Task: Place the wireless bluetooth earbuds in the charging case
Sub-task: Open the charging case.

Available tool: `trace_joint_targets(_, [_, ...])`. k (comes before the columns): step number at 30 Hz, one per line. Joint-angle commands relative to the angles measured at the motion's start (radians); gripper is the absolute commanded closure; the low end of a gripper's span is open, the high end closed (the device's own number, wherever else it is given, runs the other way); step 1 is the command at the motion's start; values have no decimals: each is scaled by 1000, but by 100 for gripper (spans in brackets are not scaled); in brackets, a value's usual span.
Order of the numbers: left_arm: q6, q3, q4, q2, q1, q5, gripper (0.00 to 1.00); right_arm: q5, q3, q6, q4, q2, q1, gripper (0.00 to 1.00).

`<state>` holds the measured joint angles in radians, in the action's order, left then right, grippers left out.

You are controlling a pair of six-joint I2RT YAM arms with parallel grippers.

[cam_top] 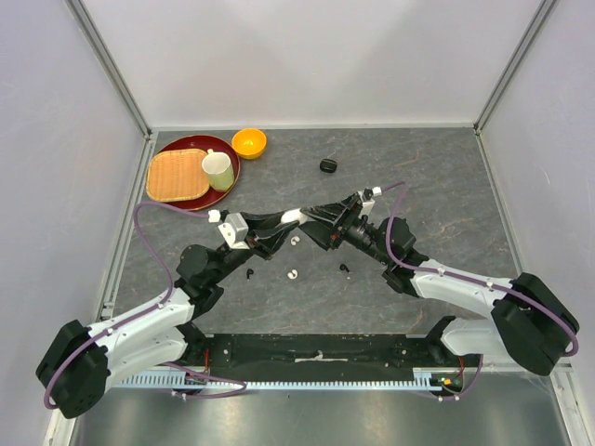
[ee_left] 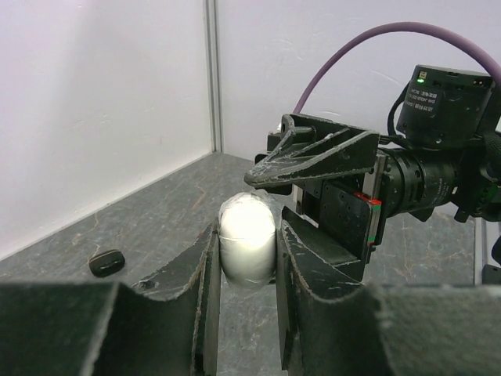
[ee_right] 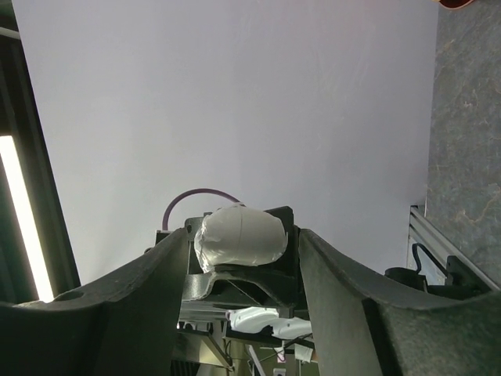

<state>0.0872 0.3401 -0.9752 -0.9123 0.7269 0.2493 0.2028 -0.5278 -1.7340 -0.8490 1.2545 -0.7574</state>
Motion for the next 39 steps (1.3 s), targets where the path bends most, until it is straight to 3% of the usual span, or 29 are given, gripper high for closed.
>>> trace_joint_targets(1, [-37,11,-51,-8,3,30,98,-9,14,-47,-135,19,-7,34])
trace_joint_targets(5, [-30,10,-51,-11,5,31,98,15,-3,-45,-159,45,-8,34])
trace_joint_targets(12, [-33,7,-53,-11,5,15,98,7,5,-55,-165,42,-14,51])
trace_joint_targets(15, [-29,10,-53,-19,5,18,98,7,3,-52,-163,43,-14,54])
trace_joint_targets(17, [-24,11,-53,-20,5,22,98,10,2,-50,-171,46,-14,63])
trace_joint_targets(19, [-6,14,-39,-22,5,18,96,15,0,-45,-192,52,-14,78])
trace_joint_targets(24, [35,34,50,-4,5,8,76,26,-11,-27,-220,59,-14,92])
trace_joint_targets(28, [46,36,92,13,3,8,55,21,-14,-15,-206,60,-14,95])
trace_joint_targets(30, [45,49,133,24,3,4,35,20,-24,-3,-188,60,-14,96])
trace_joint_targets(39, [40,56,107,17,5,13,34,17,-29,14,-159,59,-17,98])
